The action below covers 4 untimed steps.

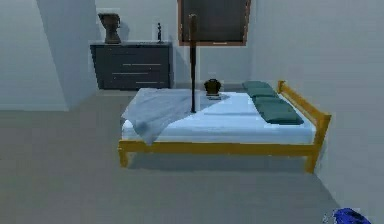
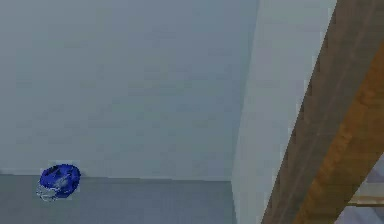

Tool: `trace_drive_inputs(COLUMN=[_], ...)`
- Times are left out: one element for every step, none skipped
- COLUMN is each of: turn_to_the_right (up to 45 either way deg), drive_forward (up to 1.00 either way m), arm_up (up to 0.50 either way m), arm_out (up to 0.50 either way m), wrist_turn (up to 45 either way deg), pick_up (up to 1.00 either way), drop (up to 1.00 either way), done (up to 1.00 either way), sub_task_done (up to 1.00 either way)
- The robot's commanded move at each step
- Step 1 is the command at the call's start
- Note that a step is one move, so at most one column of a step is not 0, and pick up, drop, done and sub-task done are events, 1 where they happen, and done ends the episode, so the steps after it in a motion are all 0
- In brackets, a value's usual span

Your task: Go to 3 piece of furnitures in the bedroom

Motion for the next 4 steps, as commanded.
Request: trace_drive_inputs(turn_to_the_right=[3.0,0.0,0.0,-45.0], drive_forward=[0.00,0.85,0.00,0.00], arm_up=[0.00,0.00,0.00,0.00], arm_out=[0.00,0.00,0.00,0.00], wrist_turn=[0.0,0.0,0.0,0.0], pick_up=[0.00,0.00,0.00,0.00], drop=[0.00,0.00,0.00,0.00], done=[0.00,0.00,0.00,0.00], sub_task_done=[0.00,0.00,1.00,0.00])
